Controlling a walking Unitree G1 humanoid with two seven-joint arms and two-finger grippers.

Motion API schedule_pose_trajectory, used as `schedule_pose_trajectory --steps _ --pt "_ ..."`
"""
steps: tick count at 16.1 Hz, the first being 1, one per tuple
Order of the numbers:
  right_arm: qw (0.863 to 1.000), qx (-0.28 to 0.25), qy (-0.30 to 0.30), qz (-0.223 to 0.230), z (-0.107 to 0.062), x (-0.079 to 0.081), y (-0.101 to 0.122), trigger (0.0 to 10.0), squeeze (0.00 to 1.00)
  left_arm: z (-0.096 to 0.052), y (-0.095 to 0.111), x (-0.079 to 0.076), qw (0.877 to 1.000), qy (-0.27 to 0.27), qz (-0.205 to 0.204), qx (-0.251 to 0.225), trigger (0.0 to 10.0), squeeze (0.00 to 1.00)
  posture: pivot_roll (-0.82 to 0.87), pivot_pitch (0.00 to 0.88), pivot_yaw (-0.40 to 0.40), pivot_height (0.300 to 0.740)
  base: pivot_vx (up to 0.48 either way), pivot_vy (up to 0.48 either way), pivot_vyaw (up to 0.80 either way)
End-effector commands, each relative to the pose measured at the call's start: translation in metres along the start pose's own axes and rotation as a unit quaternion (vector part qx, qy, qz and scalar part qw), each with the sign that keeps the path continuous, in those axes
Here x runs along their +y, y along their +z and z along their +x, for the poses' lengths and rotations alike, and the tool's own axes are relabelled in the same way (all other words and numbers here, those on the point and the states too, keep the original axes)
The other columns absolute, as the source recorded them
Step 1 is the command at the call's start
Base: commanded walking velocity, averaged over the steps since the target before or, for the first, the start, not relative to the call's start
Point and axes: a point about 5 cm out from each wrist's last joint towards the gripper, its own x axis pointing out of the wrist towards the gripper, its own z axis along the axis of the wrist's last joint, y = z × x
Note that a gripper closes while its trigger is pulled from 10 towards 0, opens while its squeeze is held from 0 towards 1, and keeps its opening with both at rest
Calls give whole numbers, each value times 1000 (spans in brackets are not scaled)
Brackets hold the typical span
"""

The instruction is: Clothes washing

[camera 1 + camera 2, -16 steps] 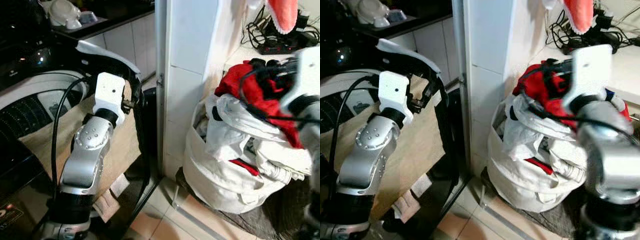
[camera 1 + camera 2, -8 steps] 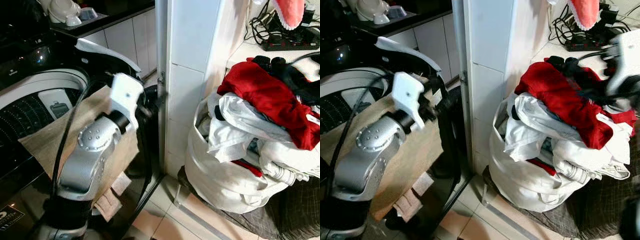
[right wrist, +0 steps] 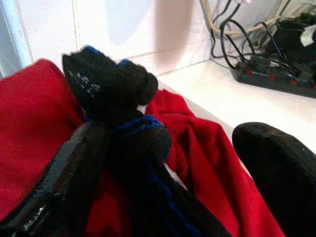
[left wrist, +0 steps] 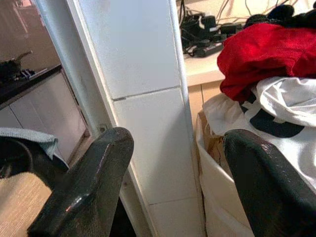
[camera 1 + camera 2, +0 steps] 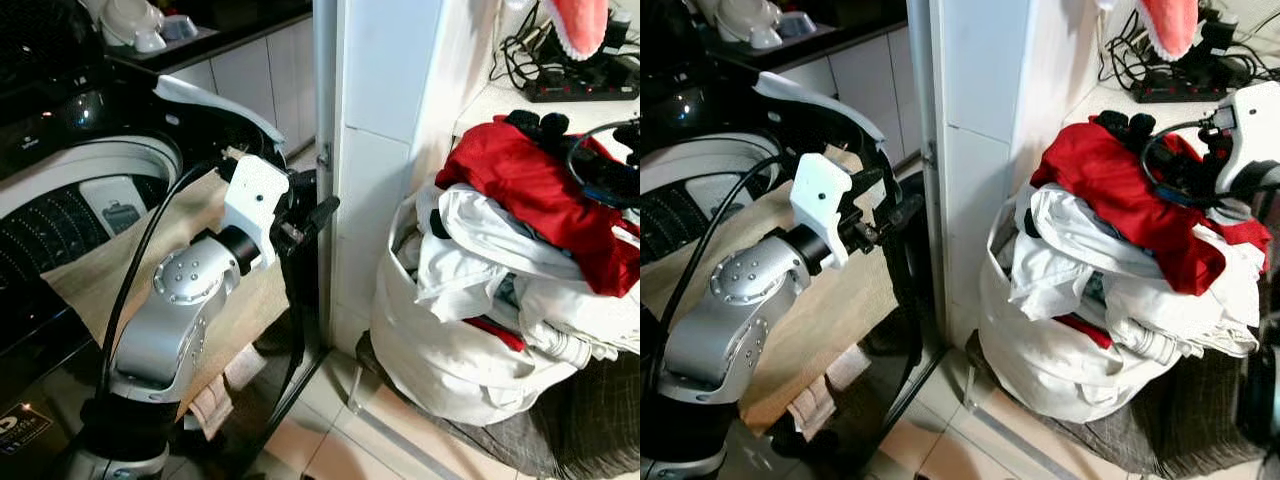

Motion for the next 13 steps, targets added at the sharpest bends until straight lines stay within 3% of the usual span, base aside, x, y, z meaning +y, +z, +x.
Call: schedule_pose_trajectory --steps 1,2,3,4,5,6,8,13 --pt "1000 8 -1 9 6 3 -6 10000 0 0 5 0 1000 -6 8 -3 10000 0 -93 0 49 740 0 0 0" --pt "1000 23 1 21 10 5 -15 10000 0 0 4 0 1000 -5 10 0 10000 0 -88 0 44 740 0 0 0" --pt "999 31 2 27 12 6 -19 8824 0 0 4 0 1000 -4 10 1 10000 0 -83 0 39 740 0 0 0" --pt "998 48 16 37 13 9 -26 3647 0 -1 4 0 1000 0 11 3 10000 0 -74 0 33 740 0 0 0" --pt "997 56 24 40 14 11 -28 3804 0 -2 3 -1 1000 0 11 5 10000 0 -72 0 31 740 0 0 0" --pt "997 59 25 39 14 11 -29 3333 0 -2 3 -1 1000 0 11 6 10000 0 -70 0 30 740 0 0 0" --pt "997 63 24 38 14 10 -30 0 0 -3 3 -1 1000 -2 11 9 10000 0 -64 0 27 740 0 0 0" --pt "997 65 20 33 12 7 -28 0 0 -2 3 -2 1000 -10 11 13 10000 0 -72 0 37 740 0 0 0"
